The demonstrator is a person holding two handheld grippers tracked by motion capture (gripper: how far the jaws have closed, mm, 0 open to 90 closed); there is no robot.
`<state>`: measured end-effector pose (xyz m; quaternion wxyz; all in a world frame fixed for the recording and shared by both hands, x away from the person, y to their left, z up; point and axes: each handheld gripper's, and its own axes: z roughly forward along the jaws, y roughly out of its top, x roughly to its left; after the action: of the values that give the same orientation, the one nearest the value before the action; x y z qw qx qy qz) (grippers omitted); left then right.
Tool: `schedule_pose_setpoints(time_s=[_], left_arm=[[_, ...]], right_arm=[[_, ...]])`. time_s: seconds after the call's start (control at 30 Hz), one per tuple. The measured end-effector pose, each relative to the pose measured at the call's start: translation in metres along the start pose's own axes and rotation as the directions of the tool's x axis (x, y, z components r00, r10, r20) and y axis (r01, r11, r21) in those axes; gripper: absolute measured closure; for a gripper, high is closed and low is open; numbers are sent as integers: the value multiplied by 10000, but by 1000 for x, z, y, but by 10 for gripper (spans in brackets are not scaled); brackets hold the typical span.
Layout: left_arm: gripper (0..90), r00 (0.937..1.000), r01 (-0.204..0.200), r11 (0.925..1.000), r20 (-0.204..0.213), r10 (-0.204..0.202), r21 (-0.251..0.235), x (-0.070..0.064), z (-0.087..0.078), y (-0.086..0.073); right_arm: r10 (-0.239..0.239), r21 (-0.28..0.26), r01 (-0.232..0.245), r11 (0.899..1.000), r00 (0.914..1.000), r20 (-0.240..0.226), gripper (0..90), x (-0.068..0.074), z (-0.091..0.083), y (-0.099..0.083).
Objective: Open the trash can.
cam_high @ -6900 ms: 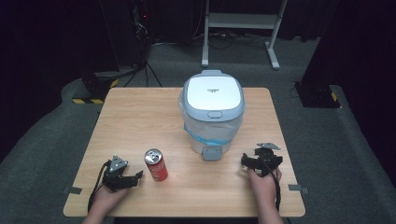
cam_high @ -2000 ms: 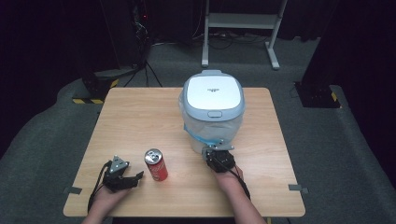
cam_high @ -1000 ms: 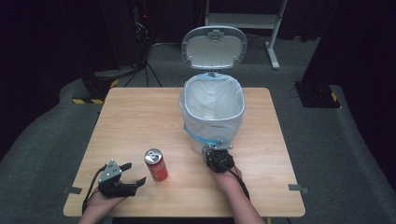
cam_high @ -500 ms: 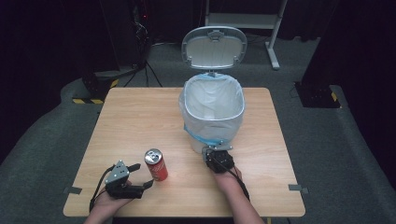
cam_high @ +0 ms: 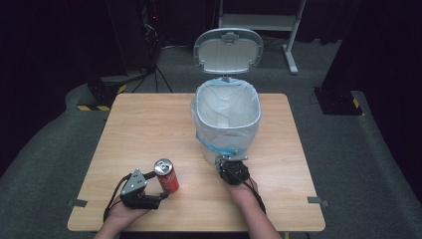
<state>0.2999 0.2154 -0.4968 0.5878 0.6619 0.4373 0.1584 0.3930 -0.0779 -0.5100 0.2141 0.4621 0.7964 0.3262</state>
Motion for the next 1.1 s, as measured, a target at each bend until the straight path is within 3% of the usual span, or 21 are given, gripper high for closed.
schedule_pose_setpoints(time_s=[0.27, 0.3, 0.47, 0.63, 0.8, 0.97, 1.1], left_arm=[[175, 9996, 258, 9995, 138, -256, -188, 4, 11, 2], [182, 9525, -3045, 9260, 627, 2981, 2233, 26, -3, 12], [229, 9539, -3003, 9308, 674, 2926, 2086, 25, 5, 13], [311, 9530, -3028, 9293, 739, 2937, 2113, 25, 9, 12], [331, 9468, -3217, 9251, 780, 3123, 2016, 23, 8, 12], [334, 9497, -3117, 9384, 793, 3029, 1488, 22, 0, 18], [334, 9488, -3107, 9486, 786, 3058, 598, 18, -12, 26]], right_arm=[[-19, -7, 19, 10000, 10000, 22, 642, 0, 0, 0], [-16, -5, 16, 10000, 10000, 21, 642, 0, 0, 0], [-3, 7, 3, 10000, 10000, 6, 642, 0, 0, 0], [-50, -24, 50, 10000, 10000, 14, 642, 0, 0, 0], [-45, -29, 45, 10000, 10000, 26, 642, 0, 0, 0], [-45, -25, 45, 10000, 10000, 29, 642, 0, 0, 0], [-42, -34, 42, 10000, 10000, 28, 642, 0, 0, 0]])
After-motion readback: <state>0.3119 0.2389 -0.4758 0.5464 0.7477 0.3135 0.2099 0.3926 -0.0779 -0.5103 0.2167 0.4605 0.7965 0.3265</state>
